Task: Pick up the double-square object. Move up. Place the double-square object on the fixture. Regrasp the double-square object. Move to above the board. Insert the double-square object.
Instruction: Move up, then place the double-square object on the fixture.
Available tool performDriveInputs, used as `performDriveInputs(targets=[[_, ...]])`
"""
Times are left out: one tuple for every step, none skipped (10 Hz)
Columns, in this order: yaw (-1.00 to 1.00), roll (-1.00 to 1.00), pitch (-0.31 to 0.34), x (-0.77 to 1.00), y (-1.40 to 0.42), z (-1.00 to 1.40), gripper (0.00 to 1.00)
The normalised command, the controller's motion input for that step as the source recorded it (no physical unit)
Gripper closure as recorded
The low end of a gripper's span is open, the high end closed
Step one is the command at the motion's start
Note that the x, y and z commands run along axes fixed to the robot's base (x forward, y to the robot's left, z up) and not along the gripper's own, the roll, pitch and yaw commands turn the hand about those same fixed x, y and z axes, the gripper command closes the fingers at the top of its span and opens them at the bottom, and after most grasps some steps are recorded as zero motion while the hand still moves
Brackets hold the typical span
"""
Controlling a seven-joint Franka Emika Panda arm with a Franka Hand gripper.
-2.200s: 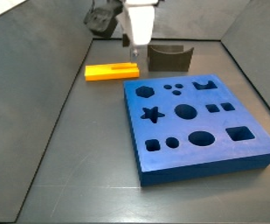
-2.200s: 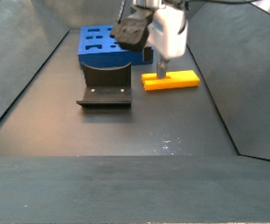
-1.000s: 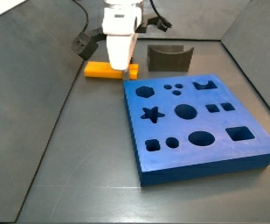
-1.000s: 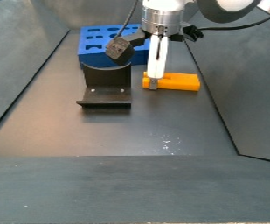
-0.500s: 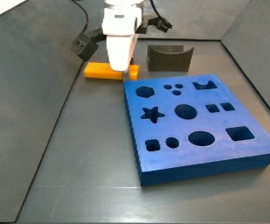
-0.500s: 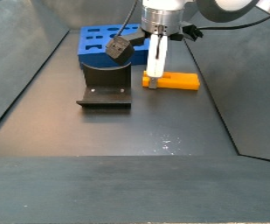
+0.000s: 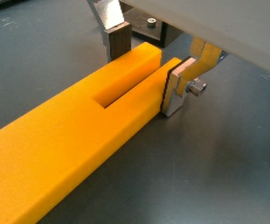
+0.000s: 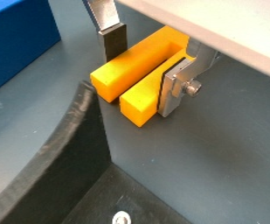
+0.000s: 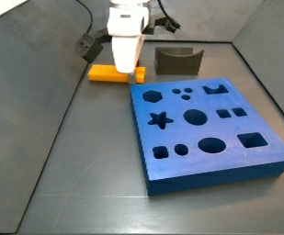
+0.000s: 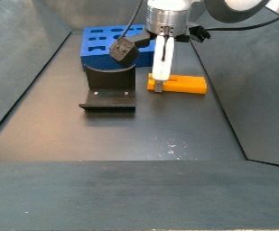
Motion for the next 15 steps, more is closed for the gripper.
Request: performDriveInputs(targets=[[-0.02, 0.0, 0.012, -0.02, -0.04, 0.81, 1.0], [-0.02, 0.0, 0.029, -0.03, -0.04, 0.75, 1.0], [-0.02, 0.0, 0.054, -0.02, -0.02, 0.63, 1.0], [-0.01, 0.0, 0.061, -0.01, -0.01, 0.52, 1.0], [-0.01, 0.0, 0.057, -0.02, -0.01, 0.37, 1.0], [-0.01, 0.0, 0.056, -0.02, 0.0, 0.29, 1.0], [0.0, 0.0, 0.0, 0.0, 0.0, 1.0, 1.0], [0.0, 0.0, -0.008, 0.0, 0.0, 1.0, 1.0], [0.0, 0.0, 0.011, -0.01, 0.0, 1.0, 1.0], [0.0, 0.0, 0.021, -0.01, 0.0, 1.0, 1.0], [0.0, 0.0, 0.035, -0.01, 0.0, 1.0, 1.0], [0.0, -0.01, 0.042, -0.02, 0.0, 1.0, 1.0], [0.0, -0.01, 0.043, -0.02, 0.0, 1.0, 1.0], [-0.01, -0.01, 0.042, -0.02, 0.0, 1.0, 1.0], [-0.01, -0.01, 0.042, -0.03, 0.0, 1.0, 1.0]])
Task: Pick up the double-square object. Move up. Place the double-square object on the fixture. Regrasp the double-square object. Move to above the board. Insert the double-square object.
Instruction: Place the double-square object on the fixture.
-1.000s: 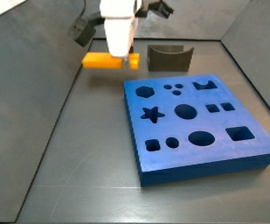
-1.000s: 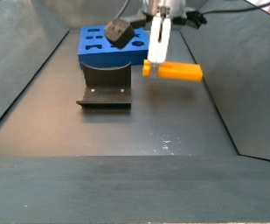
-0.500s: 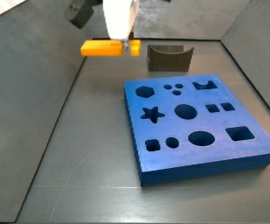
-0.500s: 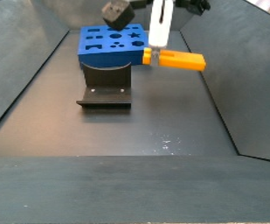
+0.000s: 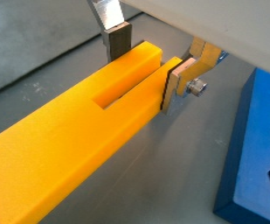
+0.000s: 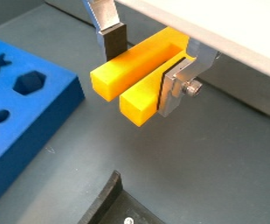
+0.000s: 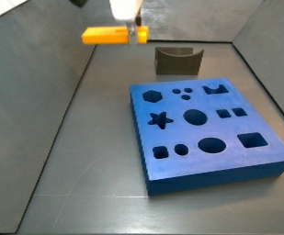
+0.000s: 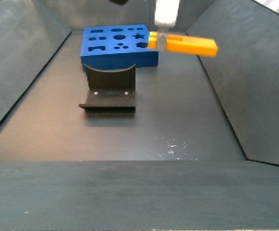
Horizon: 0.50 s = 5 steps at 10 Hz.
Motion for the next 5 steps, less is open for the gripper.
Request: performDriveInputs(targets=[[-0.01, -0.02, 0.043, -0.02, 0.0, 0.95, 1.0], [-0.01, -0.02, 0.048, -0.02, 0.0, 0.82, 1.0], [-0.01, -0.02, 0.052, -0.01, -0.01, 0.65, 1.0], [-0.01, -0.02, 0.058, -0.01, 0.0, 0.51, 1.0], [-0.01, -0.02, 0.068, 0.0, -0.01, 0.38, 1.0]])
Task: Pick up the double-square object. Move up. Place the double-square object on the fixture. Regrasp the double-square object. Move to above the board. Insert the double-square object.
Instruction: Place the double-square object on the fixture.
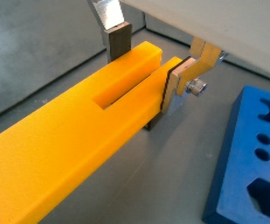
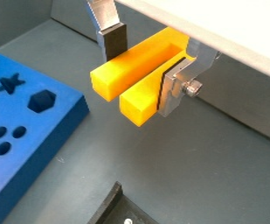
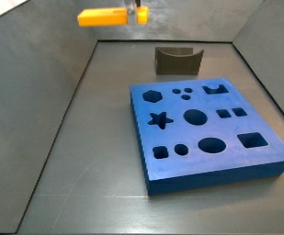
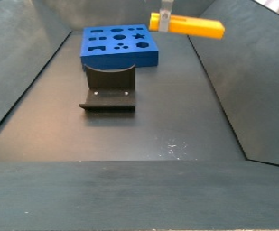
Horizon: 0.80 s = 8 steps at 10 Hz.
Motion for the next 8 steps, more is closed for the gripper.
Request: performDriveInputs(targets=[[-0.01, -0.03, 0.079, 0.0, 0.0, 0.29, 1.0], [1.0, 0.04, 0.036, 1.0, 0.39, -0.02, 1.0], [1.0, 0.04, 0.038, 1.0, 0.39, -0.06, 1.0], [1.0, 0.04, 0.041, 1.0, 0.32, -0.06, 1.0], [1.0, 0.04, 0.041, 1.0, 0.28, -0.04, 1.0], [1.0, 0.04, 0.044, 1.0, 0.23, -0.04, 1.0], [1.0, 0.04, 0.046, 1.0, 0.21, -0.03, 1.0], [1.0, 0.04, 0.052, 1.0, 0.16, -0.03, 1.0]])
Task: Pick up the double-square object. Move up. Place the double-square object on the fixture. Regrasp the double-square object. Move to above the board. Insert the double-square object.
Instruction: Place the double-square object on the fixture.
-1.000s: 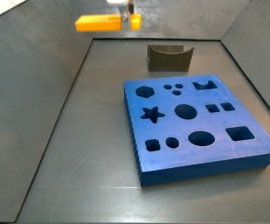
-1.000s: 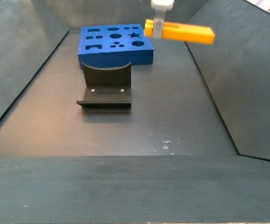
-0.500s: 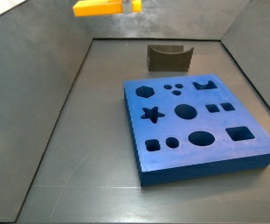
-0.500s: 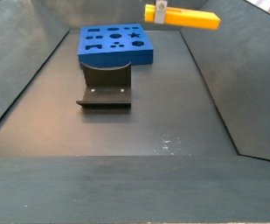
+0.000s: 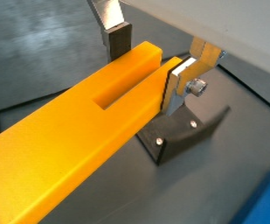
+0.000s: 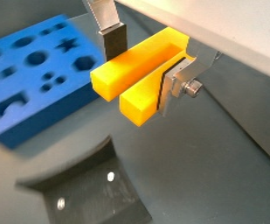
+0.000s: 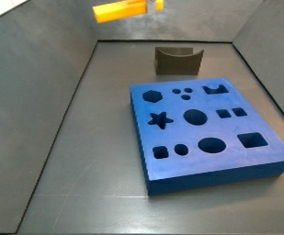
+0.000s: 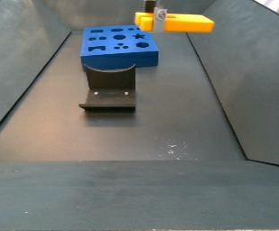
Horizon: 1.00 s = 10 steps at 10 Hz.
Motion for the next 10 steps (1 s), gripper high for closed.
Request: performDriveInputs(targets=[[1.0, 0.04, 0.054, 1.0, 0.15, -0.02, 1.0], [1.0, 0.04, 0.06, 1.0, 0.12, -0.02, 1.0], [1.0, 0.04, 0.065, 1.0, 0.1, -0.01, 1.0], [1.0, 0.05, 0.071, 1.0, 0.08, -0.01, 1.0], [1.0, 0.05, 0.08, 1.0, 0.06, 0.0, 1.0], [1.0, 0.05, 0.087, 1.0, 0.05, 0.0, 1.0], [1.0, 0.05, 0.093, 1.0, 0.03, 0.0, 1.0], [1.0, 0.05, 0.102, 1.0, 0.02, 0.0, 1.0], [1.0, -0.68, 0.14, 0.85, 0.65, 0.11, 1.0], [1.0, -0.73, 0.149, 0.8, 0.64, 0.11, 1.0]])
